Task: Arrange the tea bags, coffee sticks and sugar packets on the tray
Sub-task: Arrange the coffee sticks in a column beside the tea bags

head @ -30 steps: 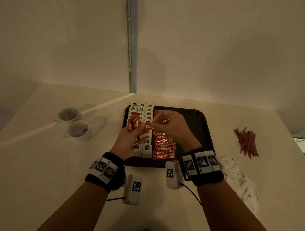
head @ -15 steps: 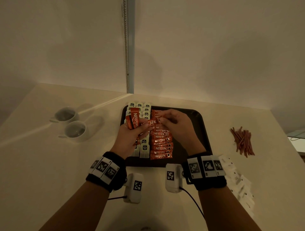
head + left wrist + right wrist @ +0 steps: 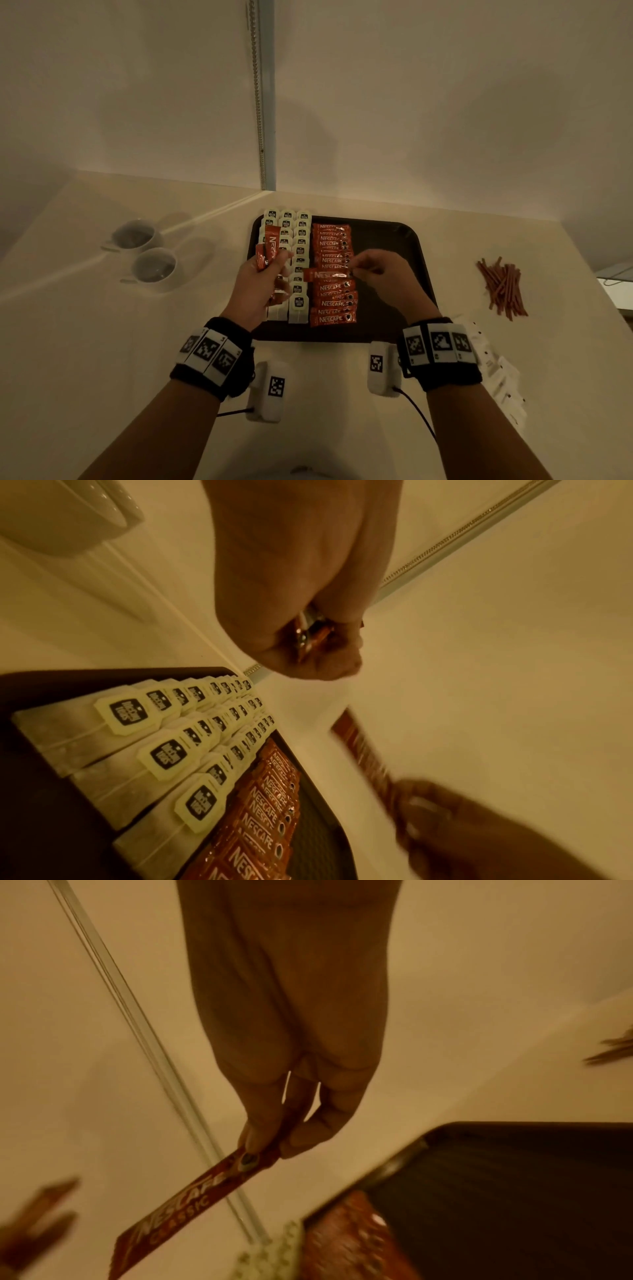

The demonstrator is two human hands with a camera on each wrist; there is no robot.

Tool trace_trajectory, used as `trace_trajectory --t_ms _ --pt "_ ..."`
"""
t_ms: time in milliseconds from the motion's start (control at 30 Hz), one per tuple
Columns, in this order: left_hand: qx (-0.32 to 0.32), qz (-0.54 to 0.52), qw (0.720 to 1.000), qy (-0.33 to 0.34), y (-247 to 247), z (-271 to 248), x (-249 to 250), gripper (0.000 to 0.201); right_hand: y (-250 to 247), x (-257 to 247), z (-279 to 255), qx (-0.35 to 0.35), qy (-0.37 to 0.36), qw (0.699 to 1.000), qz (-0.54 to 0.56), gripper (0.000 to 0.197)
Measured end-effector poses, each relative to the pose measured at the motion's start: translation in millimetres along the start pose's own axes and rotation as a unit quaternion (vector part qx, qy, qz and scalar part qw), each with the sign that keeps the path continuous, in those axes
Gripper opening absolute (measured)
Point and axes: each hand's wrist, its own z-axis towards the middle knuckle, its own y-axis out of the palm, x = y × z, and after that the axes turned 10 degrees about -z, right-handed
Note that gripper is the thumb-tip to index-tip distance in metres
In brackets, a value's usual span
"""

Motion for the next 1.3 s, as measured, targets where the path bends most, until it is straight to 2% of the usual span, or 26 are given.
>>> trace_trajectory --t_ms 200,400,633,767,967,1067,1200,1300 --pt "0.013 -0.003 1.0 -0.005 -17 6 0 0.027 40 64 -20 -0.064 0.111 0.991 -0.041 0.015" --pt "0.009 -0.038 0.998 -0.044 -21 7 1 0.032 71 79 -23 -0.099 0.141 0.985 -0.011 0.011" --pt "-0.01 -0.09 0.993 -0.082 -25 8 1 0.05 84 82 -22 -0.036 0.165 0.985 -0.021 0.011" --pt "-0.009 -0.088 0.992 -0.093 -21 6 4 0.053 87 81 -22 -0.023 0.163 0.986 -0.025 0.012" --pt "-0.027 -0.103 0.986 -0.13 -15 1 6 0.071 88 81 -22 -0.027 0.173 0.984 -0.038 0.016" --pt "-0.038 -0.066 0.988 -0.132 -13 -1 7 0.062 82 74 -21 -0.005 0.17 0.985 -0.026 0.019" --pt "-0.066 0.084 0.986 -0.125 -8 0 8 0.023 62 30 -6 0.03 0.106 0.991 0.081 0.016" --pt "-0.101 0.148 0.979 -0.102 1 -3 9 0.018 50 -12 7 0.015 0.041 0.985 0.164 0.024"
